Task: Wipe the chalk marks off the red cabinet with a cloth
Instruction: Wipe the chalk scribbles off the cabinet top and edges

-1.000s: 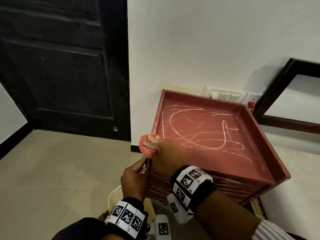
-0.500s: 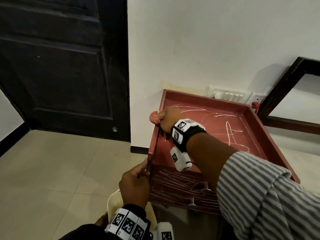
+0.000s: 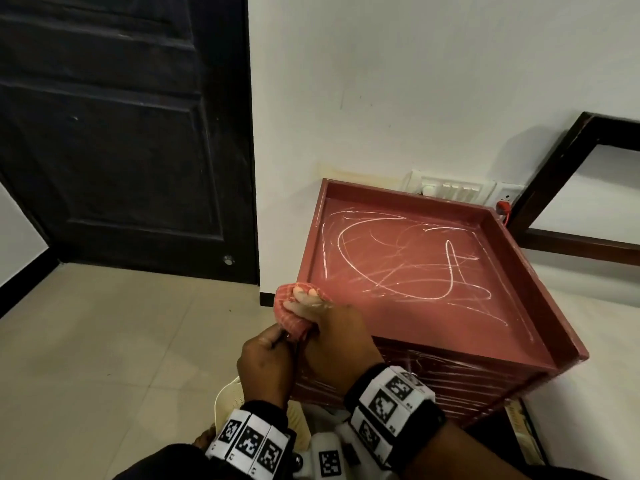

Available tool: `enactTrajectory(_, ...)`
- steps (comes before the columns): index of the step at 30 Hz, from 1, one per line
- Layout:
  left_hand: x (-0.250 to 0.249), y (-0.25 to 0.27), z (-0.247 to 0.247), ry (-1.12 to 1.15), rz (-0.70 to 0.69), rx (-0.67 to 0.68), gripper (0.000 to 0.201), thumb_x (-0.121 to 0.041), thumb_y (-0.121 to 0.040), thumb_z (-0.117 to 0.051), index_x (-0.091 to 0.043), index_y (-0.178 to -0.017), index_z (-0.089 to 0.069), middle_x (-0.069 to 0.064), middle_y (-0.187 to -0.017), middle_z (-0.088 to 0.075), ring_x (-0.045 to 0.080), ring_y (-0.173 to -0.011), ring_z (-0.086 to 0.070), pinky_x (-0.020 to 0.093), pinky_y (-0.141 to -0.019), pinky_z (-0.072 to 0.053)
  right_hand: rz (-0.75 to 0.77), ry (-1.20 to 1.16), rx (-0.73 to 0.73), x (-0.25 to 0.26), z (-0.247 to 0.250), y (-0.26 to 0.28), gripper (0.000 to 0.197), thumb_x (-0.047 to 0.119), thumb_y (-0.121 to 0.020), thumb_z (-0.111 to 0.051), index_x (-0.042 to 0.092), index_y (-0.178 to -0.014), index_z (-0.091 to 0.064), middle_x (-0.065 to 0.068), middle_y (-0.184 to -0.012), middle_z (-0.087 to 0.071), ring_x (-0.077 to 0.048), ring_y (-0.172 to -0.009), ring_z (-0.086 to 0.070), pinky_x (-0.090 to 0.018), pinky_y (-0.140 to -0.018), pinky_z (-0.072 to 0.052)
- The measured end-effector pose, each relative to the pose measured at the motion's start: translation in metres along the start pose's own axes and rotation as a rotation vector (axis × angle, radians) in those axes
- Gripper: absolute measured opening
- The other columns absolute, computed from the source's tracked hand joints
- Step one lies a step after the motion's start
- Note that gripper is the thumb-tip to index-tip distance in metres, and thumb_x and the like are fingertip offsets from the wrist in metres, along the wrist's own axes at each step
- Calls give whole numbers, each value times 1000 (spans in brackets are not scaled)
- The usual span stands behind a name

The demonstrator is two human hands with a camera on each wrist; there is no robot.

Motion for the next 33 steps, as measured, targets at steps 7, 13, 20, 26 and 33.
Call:
enactTrajectory(7,-21,-5,-2,-47,-170,-71,40,-37,-100,-57,-44,-61,-64,-28,-60,-65,2,-64,-60,18,-63,-41,-142,115,107,-18,50,-77,46,5,-89,-51,23,-130,-64,-3,-135,-61,-22,-120,-59,-32,-106,-46)
enactTrajectory(13,-18,-19,-3,-84,-148,-71,39,-64,-93,-51,-40,-65,-63,-23,-58,-64,0,-66,-59,26,-70,-47,-315,124,9,-67,57,-187,31,19,-83,-56,14,-106,-76,-5,-109,-74,-23,-96,-71,-34,-84,-60)
enactTrajectory(20,-2,-37,-7,-80,-151,-118,38,-86,-72,-62,-49,-67,-69,-17,-72,-73,6,-81,-69,32,-78,-55,-339,213,-7,-94,73,-267,14,19,-78,-57,15,-64,-55,0,-56,-49,-21,-51,-46,-17,-41,-30)
enactTrajectory(26,1,-43,-9,-90,-239,-185,65,-110,-51,-32,-68,-85,-66,-37,-83,-67,-10,-80,-64,4,-62,-44,-334,298,4,-107,79,-299,10,9,-77,-52,16,-72,-59,-9,-70,-49,-24,-63,-42,-20,-47,-38)
enactTrajectory(33,0,-37,-7,-67,-199,-116,47,-86,-67,-52,-42,-66,-69,-25,-83,-71,1,-77,-66,21,-67,-44,-287,322,57,-81,80,-251,33,-1,-91,-49,14,-115,-67,-10,-128,-63,-29,-117,-61,-25,-86,-46)
Point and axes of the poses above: each hand's wrist, its own y-axis away from the middle knuckle, its own z-axis out of the back of the hand, x = y × z, the point moved 1 cm from there along -y, towards the middle knuckle
